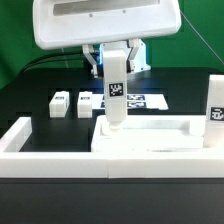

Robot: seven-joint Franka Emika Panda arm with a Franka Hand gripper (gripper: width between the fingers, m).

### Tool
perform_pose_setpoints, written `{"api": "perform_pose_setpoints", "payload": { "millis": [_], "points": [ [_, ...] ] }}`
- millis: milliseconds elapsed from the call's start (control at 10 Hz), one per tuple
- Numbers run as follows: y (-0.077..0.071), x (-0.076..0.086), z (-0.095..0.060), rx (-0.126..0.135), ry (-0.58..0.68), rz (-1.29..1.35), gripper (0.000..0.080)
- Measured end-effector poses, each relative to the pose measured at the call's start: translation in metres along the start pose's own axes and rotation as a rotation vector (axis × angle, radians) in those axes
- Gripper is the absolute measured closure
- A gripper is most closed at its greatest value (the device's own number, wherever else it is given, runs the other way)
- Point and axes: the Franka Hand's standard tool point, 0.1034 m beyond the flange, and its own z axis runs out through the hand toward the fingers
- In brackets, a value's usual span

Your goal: Assemble desk

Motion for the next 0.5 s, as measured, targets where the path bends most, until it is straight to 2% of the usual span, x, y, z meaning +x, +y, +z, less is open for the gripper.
{"api": "perform_pose_setpoints", "payload": {
  "millis": [100,500],
  "points": [
    [0.0011,-0.0052,0.0033,-0.004,-0.002,0.009,0.0511],
    [-0.0014,-0.0028,0.0087,-0.002,-0.005,0.003,0.0511]
  ]
}}
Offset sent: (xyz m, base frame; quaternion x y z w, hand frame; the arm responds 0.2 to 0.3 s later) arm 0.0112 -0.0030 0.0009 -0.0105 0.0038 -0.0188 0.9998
